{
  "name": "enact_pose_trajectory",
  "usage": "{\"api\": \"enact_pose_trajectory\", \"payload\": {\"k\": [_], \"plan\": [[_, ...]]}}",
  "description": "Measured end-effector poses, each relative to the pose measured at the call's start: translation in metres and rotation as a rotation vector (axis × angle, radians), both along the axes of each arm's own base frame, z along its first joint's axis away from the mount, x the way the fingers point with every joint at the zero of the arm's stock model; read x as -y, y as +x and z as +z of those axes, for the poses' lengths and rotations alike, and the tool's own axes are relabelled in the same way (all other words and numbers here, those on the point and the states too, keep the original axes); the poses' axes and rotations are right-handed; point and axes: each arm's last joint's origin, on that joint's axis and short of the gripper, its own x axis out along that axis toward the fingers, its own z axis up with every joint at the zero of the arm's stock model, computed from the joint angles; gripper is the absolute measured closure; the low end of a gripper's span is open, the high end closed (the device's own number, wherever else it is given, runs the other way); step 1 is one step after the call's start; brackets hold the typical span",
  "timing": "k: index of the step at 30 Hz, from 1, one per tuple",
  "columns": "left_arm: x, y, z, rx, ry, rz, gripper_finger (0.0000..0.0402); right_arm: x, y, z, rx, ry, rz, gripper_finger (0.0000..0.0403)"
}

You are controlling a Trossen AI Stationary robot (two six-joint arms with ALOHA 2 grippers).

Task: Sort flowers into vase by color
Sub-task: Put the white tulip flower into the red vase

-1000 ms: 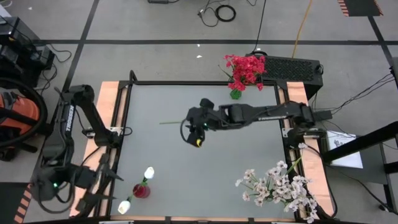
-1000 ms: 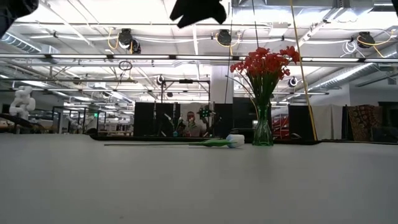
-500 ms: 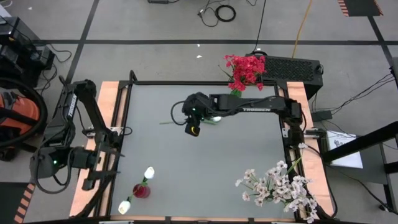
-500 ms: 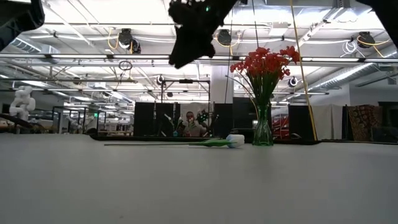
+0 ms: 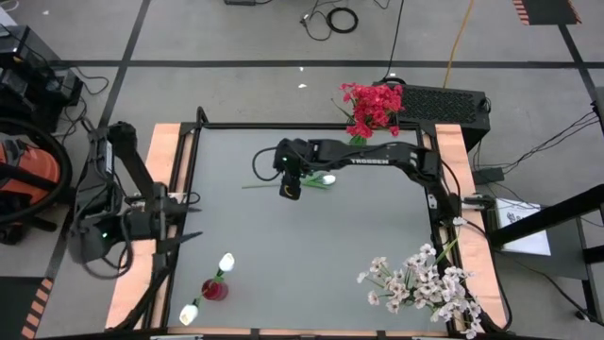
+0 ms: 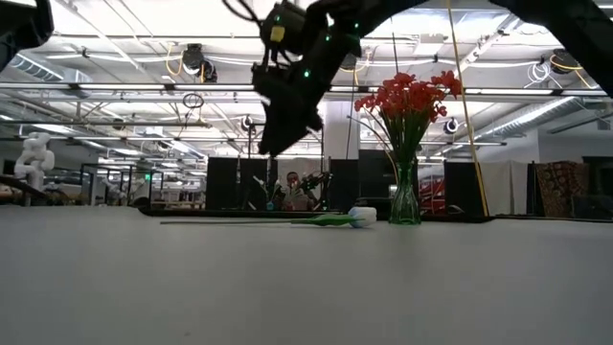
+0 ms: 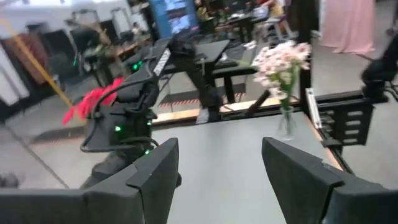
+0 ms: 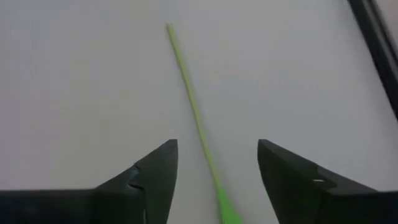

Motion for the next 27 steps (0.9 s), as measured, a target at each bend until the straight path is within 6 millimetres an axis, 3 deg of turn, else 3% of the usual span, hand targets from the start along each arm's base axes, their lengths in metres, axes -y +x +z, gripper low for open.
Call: {"api": "enact_pose_trajectory", "payload": {"k": [4,10,20,27], "plan": [[-0.017,0.009,-0.002,-0.027,-0.130,0.063,0.0166,0.007,0.000,-0.017,-0.068,0.003,0.004,0.0186],[-0.035,0.017,-0.008,-0.116,-0.140,0.085,0.0166,0.017,0.000,-0.030,-0.109,-0.006,0.012,0.0194],[-0.048,0.024,-0.015,-0.194,-0.144,0.147,0.0166,0.039,-0.002,-0.047,-0.156,-0.008,-0.005,0.0204],[-0.051,0.027,-0.021,-0.214,-0.132,0.175,0.0166,0.046,-0.001,-0.069,-0.210,-0.001,0.060,0.0204]]}}
